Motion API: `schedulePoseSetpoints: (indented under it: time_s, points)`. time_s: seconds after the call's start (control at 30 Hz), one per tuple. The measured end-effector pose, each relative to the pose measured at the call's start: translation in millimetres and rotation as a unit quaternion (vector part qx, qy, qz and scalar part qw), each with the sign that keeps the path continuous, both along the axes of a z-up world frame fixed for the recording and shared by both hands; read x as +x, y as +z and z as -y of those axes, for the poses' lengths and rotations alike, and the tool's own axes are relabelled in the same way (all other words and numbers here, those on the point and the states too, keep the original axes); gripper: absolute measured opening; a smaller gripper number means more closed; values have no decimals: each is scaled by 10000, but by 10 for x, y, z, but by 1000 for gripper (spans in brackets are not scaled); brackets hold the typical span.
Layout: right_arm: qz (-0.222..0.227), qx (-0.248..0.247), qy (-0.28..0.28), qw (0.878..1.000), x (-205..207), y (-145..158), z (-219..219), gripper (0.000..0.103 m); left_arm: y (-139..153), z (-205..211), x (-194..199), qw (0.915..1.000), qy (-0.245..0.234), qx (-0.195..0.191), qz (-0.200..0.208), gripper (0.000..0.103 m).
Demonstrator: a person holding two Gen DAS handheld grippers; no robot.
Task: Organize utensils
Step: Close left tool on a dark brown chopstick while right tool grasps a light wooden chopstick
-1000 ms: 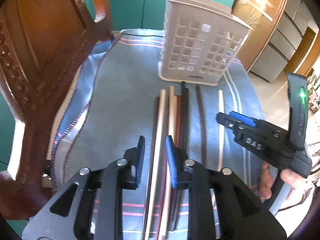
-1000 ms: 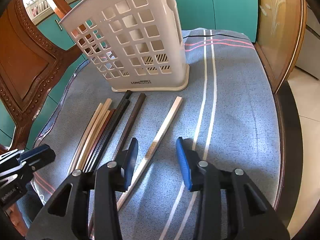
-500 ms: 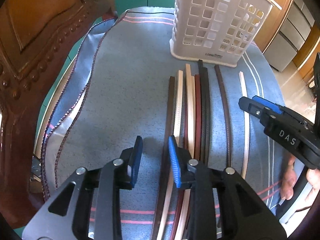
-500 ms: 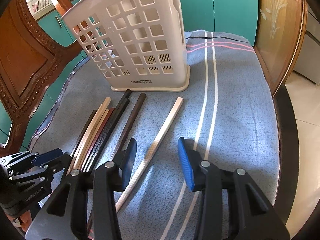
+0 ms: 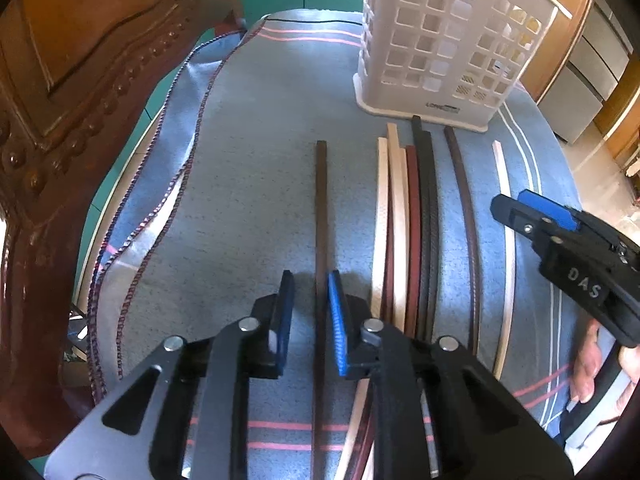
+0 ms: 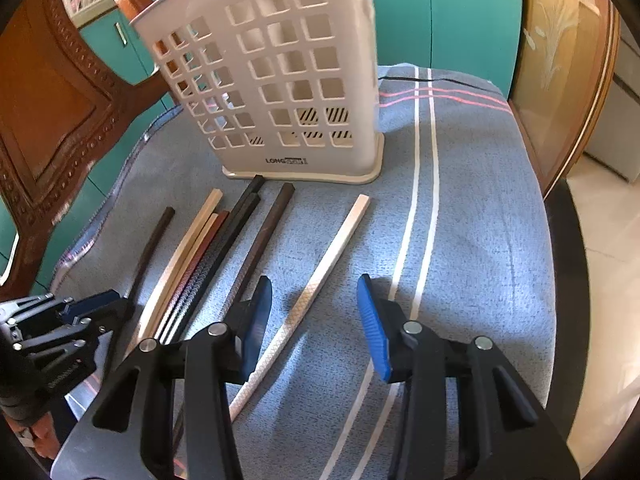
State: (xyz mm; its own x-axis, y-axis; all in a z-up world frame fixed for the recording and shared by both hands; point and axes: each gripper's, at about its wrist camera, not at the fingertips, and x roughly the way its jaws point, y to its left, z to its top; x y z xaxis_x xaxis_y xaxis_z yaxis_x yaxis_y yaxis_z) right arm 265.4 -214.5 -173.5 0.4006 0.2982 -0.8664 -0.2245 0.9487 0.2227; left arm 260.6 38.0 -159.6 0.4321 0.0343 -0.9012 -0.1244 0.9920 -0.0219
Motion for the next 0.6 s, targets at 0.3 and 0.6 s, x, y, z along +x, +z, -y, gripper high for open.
schedulePoseSetpoints:
  time_s: [0.3, 0.6]
  points:
    - [112, -915, 531, 9943, -78, -24, -289, 43, 2, 39, -54, 9999, 45, -159, -22, 32]
    - [-200, -1377, 1341, 9811, -106, 52, -455, 16, -1, 38, -208, 9992, -66, -391, 39, 34]
